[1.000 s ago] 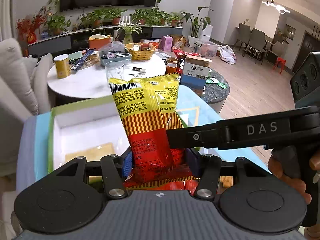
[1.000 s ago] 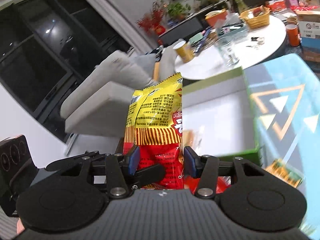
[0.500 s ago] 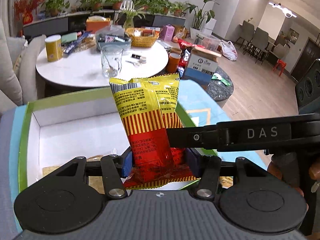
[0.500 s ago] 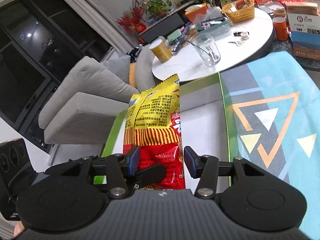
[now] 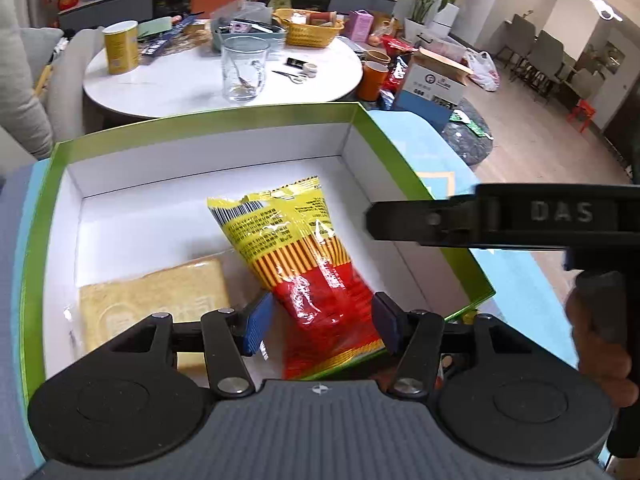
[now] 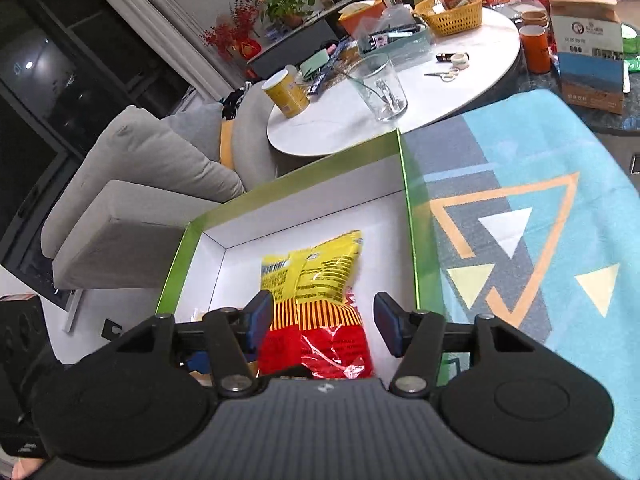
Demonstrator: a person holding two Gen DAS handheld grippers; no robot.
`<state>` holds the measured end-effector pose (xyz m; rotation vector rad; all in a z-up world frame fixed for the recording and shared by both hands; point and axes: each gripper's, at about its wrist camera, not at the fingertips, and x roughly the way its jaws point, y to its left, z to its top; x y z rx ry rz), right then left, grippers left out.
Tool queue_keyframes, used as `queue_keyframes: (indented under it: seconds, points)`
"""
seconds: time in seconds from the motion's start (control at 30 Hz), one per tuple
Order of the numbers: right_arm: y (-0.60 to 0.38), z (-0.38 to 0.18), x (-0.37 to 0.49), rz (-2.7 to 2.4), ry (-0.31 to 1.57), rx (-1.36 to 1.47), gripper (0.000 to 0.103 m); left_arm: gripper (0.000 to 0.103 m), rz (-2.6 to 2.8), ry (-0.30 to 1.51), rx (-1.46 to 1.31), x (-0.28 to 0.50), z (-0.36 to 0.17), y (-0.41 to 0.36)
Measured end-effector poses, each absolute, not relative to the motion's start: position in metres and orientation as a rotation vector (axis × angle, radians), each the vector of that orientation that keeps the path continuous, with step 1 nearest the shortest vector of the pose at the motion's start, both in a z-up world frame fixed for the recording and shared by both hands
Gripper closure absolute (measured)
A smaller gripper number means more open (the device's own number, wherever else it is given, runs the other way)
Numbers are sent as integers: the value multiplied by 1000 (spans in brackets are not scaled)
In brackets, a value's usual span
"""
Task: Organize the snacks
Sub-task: 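Carry the chip bag into the green box and release it beside the bread, then return the left tool to the pile and grasp the green-and-white snack bag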
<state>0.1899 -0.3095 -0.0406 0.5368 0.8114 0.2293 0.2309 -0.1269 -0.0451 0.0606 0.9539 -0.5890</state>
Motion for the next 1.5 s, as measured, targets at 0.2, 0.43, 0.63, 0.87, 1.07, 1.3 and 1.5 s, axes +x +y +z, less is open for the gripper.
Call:
queue_keyframes:
  seconds: [0.2, 0.43, 0.63, 0.87, 1.07, 1.3, 1.5]
  points:
    - [-313, -33, 173, 251, 807, 532, 40, 48, -540, 915, 70, 217, -31, -114]
    - [-313, -29, 150, 244, 800, 485, 40, 47, -526, 876, 62, 193, -15, -100]
    - [-330, -40, 115, 174, 807, 470, 40, 47, -509, 859, 65, 160, -12, -88]
    - [-339, -60, 80, 139, 860, 468, 40, 47, -492, 867, 66, 118, -16, -68]
    - [-320, -68, 46, 190, 889, 464, 40, 47, -482, 898, 58, 86, -25, -54]
    - [-276, -75, 13, 312, 949, 383, 40, 47, -462, 948, 66, 49, -46, -36]
    - [-273, -70, 5, 446, 940, 404, 40, 47, -468, 987, 29, 31, -56, -31]
